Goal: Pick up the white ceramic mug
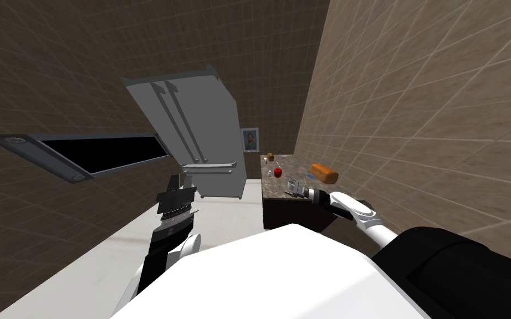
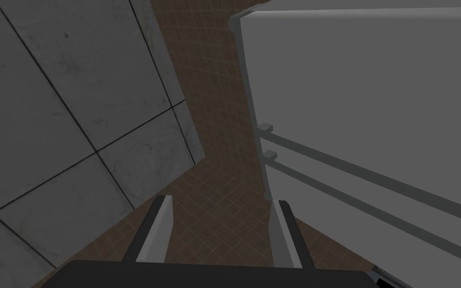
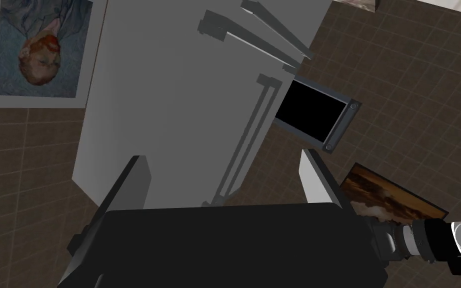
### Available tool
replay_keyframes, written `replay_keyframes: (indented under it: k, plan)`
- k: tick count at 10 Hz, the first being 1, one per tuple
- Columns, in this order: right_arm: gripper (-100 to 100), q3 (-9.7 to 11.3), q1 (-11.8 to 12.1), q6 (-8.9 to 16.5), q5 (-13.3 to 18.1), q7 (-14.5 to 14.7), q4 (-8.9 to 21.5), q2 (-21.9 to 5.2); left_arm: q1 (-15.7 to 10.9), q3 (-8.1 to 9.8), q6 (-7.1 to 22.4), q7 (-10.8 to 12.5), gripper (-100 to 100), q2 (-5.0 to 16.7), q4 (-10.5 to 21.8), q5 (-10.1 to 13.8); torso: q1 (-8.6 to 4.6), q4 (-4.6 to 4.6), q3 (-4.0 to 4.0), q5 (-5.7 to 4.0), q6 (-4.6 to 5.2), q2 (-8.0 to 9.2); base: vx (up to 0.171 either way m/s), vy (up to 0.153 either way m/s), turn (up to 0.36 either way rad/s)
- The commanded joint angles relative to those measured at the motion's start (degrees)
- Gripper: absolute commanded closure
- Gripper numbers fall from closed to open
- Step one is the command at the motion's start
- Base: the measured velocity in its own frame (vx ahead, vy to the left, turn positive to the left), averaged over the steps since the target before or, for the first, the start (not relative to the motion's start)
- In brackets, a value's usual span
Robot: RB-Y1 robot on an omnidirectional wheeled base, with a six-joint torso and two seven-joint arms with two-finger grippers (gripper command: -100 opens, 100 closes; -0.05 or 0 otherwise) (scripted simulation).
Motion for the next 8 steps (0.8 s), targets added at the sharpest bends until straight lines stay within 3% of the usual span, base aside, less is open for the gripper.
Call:
replay_keyframes:
  k: [1, 7, 8]
  plan:
    - [-100, 0.5, -0.6, 0.3, 1.3, 1.4, 1.9, -1.3, 0.0, 0.00, 0.0, 0.0, 0, 0.0, 0.0, 0.0, 0.00, 0.00, 0.00, 0.00, 0.00, 0.00, -0.002, 0.034, 0.014]
    - [-100, 1.4, -0.3, 3.4, 8.0, 8.8, 10.0, -9.5, 0.0, 0.00, 0.0, 0.0, 0, 0.0, 0.0, 0.0, -0.11, 0.01, 0.02, -0.03, -0.01, 0.03, -0.005, 0.031, 0.072]
    - [-100, 1.4, -0.3, 3.4, 8.0, 8.8, 10.3, -9.5, 0.0, 0.00, 0.0, 0.0, 0, 0.0, 0.0, 0.0, -0.11, 0.01, 0.02, -0.02, 0.00, 0.03, -0.005, 0.020, 0.034]
